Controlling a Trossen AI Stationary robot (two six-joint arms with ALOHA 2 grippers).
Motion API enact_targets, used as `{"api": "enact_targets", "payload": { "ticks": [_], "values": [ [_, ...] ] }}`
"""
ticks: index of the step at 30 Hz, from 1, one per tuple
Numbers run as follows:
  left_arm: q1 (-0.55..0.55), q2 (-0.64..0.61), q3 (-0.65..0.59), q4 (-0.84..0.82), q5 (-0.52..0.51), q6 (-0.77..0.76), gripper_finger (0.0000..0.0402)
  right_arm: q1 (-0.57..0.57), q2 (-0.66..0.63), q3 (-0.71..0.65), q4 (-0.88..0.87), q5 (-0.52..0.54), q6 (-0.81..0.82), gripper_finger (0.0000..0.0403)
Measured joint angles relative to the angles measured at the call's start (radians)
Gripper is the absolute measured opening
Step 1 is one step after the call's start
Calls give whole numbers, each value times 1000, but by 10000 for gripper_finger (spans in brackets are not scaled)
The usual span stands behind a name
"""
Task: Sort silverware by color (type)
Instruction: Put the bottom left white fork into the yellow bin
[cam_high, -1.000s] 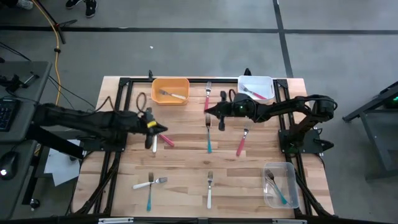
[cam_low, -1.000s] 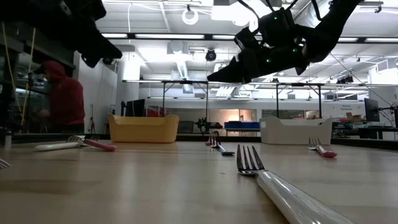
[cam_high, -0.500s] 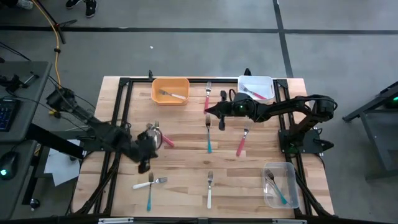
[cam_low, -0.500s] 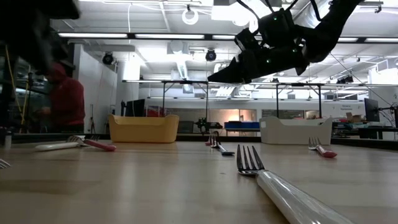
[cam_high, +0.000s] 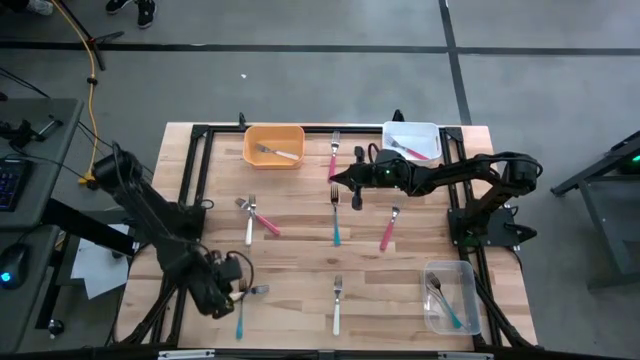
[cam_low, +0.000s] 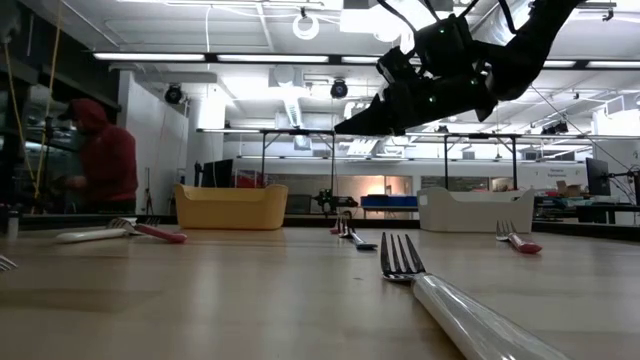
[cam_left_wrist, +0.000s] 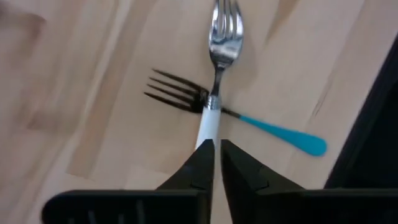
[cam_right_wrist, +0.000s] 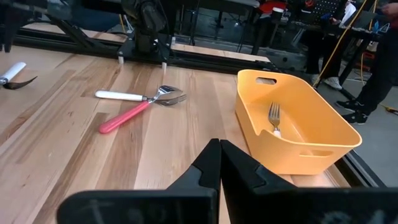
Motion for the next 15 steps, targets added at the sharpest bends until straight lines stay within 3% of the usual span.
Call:
{"api": "enact_targets", "payload": {
  "ticks": [10,15],
  "values": [
    [-7,111,0,53,3,-1,136,0,0,0,0,0,0,0],
    [-7,143,0,112,0,34,155,0,0,0,0,1,0,0]
  ]
}}
